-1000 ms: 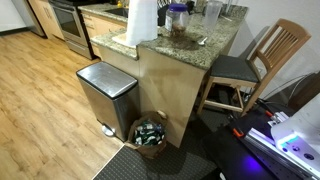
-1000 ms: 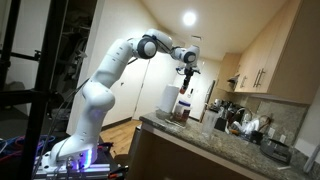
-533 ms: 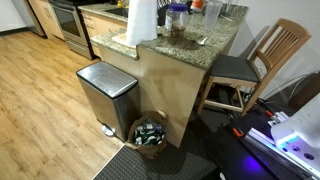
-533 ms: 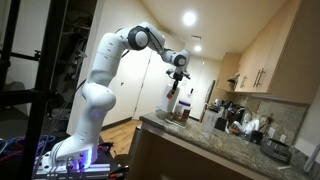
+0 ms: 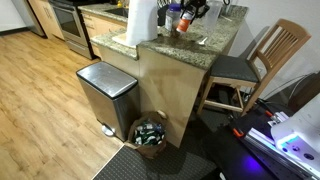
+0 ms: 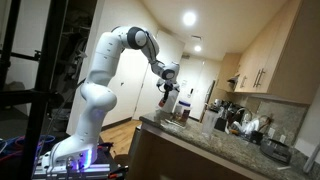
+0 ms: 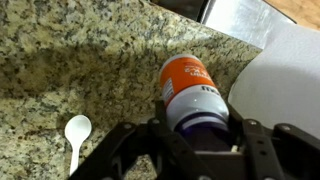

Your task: Place the white and orange bottle on the counter

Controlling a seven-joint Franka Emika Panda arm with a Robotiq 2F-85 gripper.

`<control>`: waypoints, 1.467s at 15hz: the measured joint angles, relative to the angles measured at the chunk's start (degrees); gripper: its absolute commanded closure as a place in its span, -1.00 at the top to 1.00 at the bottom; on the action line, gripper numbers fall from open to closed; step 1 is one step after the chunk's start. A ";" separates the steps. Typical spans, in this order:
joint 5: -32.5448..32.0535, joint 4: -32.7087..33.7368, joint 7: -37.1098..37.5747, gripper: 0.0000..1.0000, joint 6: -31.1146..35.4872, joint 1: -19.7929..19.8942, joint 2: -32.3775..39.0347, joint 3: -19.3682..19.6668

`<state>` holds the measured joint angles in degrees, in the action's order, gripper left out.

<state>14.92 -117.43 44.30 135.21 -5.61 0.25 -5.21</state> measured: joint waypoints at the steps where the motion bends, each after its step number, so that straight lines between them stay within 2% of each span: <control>1: -0.74 0.01 0.10 -0.48 -0.33 0.00 0.12 0.02; 3: -2.82 -0.04 0.04 -0.48 -0.67 -0.03 0.84 -0.02; 9: -16.61 -0.02 -0.76 -0.48 -0.73 -0.03 1.99 0.12; 15: -17.69 0.35 -6.09 -0.48 -1.14 -0.03 2.01 0.16; 16: -16.71 0.43 -7.22 0.02 -1.54 -0.03 2.02 0.16; 19: -11.56 0.44 -9.98 0.02 -1.61 -0.03 2.08 0.16; 20: -11.32 0.44 -10.02 -0.48 -1.61 -0.03 2.10 0.16; 22: -11.22 0.44 -10.02 -0.48 -1.79 -0.04 2.10 0.16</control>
<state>3.70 -116.99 34.28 133.41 -5.65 2.35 -5.05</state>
